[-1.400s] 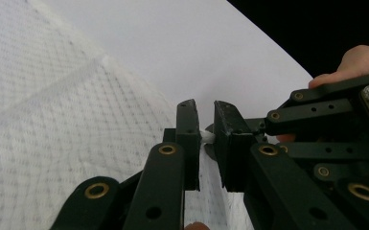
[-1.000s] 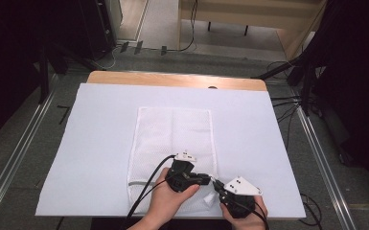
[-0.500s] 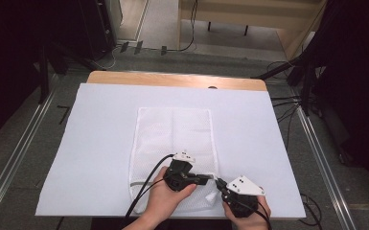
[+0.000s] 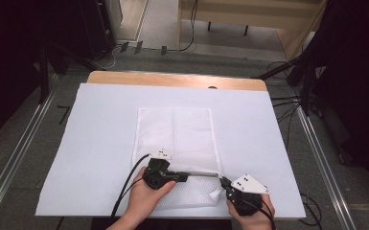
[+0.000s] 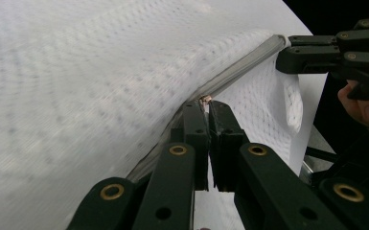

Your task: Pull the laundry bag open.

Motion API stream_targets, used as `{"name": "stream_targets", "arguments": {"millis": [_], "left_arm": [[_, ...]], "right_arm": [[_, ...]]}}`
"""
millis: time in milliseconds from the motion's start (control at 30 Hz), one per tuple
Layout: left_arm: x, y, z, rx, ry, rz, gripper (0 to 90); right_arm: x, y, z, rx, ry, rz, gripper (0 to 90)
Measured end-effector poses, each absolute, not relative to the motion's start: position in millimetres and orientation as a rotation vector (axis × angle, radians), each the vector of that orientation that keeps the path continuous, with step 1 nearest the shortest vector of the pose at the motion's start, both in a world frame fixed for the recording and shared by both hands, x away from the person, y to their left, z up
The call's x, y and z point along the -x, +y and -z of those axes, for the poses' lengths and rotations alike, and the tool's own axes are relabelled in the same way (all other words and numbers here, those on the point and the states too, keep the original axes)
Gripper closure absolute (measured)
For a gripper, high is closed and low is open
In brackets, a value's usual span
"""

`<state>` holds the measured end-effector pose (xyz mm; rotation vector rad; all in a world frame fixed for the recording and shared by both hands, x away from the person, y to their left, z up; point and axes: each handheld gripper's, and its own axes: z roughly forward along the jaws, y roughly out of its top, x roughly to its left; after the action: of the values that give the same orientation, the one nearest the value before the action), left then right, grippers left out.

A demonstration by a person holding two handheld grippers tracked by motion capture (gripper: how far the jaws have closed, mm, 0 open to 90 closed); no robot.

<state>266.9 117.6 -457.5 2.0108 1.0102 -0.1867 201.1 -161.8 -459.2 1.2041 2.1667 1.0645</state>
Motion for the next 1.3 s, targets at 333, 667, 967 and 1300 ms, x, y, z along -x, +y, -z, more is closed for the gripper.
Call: {"name": "stream_targets", "arguments": {"millis": [333, 667, 967, 1300], "left_arm": [[-261.5, 156.9, 456.7, -1.973, 1.052, 0.137, 87.6], [-254.3, 200.0, 459.8, -1.933, 1.110, 0.104, 87.6], [-248.4, 227.9, 457.1, -1.927, 1.137, 0.047, 87.6], [-243.6, 263.6, 459.0, -1.914, 1.187, 0.007, 87.6]], "right_arm": [[-201.3, -162.6, 458.9, -1.213, 2.165, -1.056, 89.5], [-201.7, -162.7, 459.5, -1.214, 2.170, -1.053, 89.5], [-202.1, -163.2, 459.5, -1.210, 2.167, -1.049, 89.5], [-204.8, -168.5, 460.8, -1.228, 2.164, -1.042, 89.5]]}}
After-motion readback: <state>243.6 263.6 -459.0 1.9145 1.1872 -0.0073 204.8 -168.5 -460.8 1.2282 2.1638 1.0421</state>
